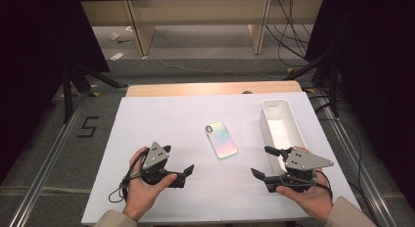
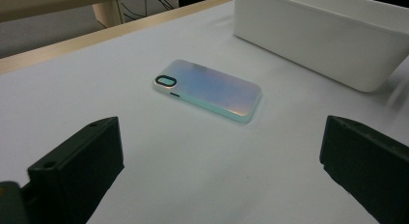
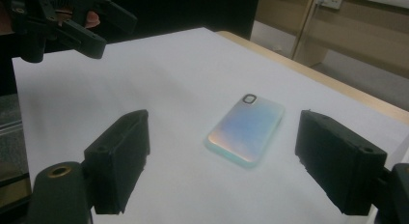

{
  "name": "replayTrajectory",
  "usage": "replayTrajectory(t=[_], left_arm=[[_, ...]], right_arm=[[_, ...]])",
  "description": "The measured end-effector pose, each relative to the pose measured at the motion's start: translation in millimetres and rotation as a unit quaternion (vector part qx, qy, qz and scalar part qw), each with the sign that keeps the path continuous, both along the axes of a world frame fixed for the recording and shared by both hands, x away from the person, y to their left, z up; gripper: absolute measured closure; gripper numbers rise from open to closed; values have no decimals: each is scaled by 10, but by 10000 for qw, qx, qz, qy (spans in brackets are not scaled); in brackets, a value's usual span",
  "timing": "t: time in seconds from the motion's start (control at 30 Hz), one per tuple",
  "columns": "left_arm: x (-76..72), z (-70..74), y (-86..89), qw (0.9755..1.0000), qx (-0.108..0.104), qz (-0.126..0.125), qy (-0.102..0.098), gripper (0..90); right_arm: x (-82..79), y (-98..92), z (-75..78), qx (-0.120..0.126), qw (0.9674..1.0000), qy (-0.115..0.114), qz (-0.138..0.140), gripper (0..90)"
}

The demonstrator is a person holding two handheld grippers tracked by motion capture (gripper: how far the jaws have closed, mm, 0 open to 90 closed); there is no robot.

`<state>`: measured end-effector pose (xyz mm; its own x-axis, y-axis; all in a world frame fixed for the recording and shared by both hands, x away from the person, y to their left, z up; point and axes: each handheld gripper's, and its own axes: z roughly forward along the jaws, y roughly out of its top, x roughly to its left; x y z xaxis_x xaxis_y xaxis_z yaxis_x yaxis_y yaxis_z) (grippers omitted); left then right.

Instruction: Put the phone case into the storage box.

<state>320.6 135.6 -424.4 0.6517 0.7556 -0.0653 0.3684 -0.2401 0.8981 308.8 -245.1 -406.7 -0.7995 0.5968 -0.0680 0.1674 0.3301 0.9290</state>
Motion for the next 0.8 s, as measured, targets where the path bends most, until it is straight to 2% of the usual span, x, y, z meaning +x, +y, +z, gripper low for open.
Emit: replayTrajectory(t=[0.37, 0.63, 0.7, 0.8], left_arm=[[10, -7, 5, 10000, 7, 34, 4, 10], [23, -21, -4, 10000, 38, 38, 34, 13], [26, -24, -6, 10000, 47, 37, 35, 15], [27, -24, -7, 10000, 48, 42, 38, 15]], right_arm=[[30, 87, -10, -147, 9999, 23, -19, 168], [74, 132, -4, -160, 9998, 50, -105, 173], [90, 155, -1, -193, 9997, 45, -125, 198], [121, 200, 8, -249, 9995, 55, -175, 302]])
